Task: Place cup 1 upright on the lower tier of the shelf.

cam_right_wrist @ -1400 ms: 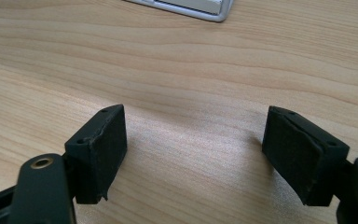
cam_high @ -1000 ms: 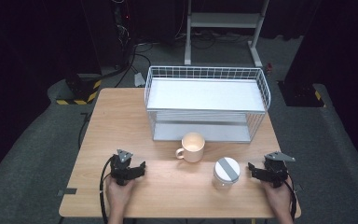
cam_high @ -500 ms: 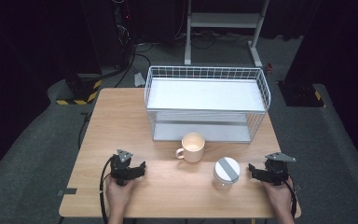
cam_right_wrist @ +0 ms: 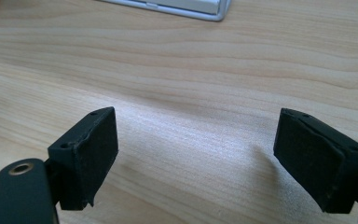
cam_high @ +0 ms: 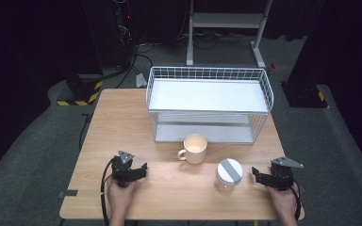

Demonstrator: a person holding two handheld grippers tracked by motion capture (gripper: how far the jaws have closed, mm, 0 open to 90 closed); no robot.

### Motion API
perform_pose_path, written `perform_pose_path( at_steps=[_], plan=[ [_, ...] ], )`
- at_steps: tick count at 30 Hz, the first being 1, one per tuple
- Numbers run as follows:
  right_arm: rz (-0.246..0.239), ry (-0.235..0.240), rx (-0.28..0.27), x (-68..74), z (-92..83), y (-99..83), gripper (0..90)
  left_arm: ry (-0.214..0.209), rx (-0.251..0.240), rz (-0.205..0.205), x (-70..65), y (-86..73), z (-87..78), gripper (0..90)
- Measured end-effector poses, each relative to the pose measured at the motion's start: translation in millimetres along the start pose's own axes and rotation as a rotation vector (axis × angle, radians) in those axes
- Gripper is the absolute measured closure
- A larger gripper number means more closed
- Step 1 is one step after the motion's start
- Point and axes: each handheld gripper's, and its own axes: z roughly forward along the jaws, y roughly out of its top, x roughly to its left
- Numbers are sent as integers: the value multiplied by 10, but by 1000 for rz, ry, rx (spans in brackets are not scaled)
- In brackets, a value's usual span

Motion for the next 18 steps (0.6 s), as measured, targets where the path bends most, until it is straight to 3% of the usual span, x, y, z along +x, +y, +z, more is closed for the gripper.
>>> perform_pose_path(
  at_steps=[18],
  plan=[
    [-2, 68, -30, 111, -157, -96, 142, 1, 0, -1, 0, 0, 0, 175]
  ],
)
